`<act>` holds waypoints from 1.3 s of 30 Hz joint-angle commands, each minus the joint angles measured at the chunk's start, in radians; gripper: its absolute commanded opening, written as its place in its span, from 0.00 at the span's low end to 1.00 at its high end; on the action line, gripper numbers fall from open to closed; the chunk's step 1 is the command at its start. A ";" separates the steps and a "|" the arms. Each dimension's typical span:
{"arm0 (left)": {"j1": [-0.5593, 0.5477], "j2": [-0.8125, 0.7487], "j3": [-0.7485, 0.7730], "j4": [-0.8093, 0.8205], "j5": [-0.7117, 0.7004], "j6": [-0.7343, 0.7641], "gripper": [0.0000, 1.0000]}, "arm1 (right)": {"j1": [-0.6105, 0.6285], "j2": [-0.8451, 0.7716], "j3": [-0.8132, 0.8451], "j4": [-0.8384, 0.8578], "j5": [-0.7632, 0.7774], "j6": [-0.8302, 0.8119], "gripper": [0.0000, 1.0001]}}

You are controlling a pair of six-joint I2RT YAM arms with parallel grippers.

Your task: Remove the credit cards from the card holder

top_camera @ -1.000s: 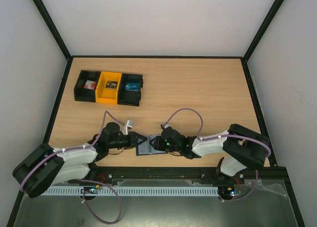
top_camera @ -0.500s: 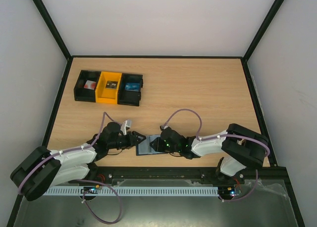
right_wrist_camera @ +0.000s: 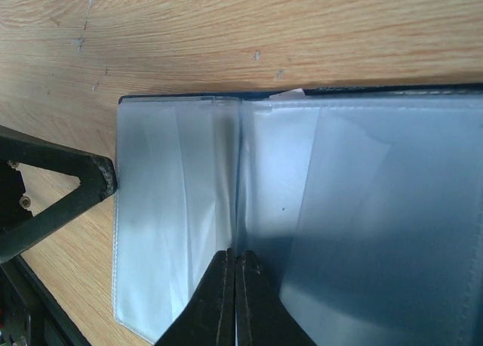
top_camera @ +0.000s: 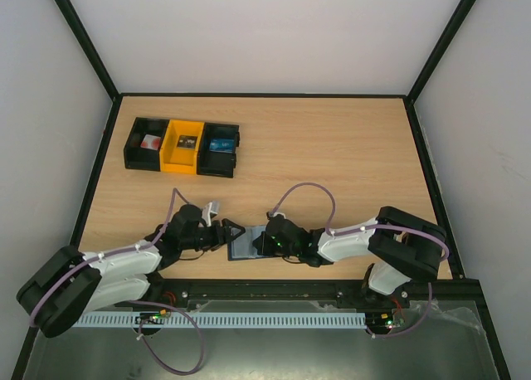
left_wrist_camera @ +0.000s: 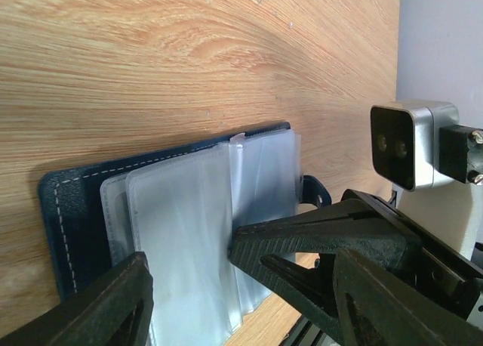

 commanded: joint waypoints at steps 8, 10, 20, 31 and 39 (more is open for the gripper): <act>0.006 -0.005 0.008 -0.003 -0.002 0.010 0.70 | 0.004 0.049 -0.021 -0.087 0.044 -0.006 0.02; 0.007 0.010 0.005 0.009 0.006 0.011 0.70 | 0.005 0.048 -0.022 -0.086 0.042 -0.006 0.02; 0.007 0.069 0.004 0.046 0.024 0.009 0.70 | 0.005 0.057 -0.020 -0.078 0.039 -0.006 0.02; 0.007 0.030 0.002 -0.032 -0.010 0.025 0.70 | 0.005 0.057 -0.018 -0.078 0.039 -0.009 0.02; 0.007 0.039 -0.002 -0.032 -0.013 0.018 0.68 | 0.004 0.059 -0.016 -0.080 0.041 -0.012 0.02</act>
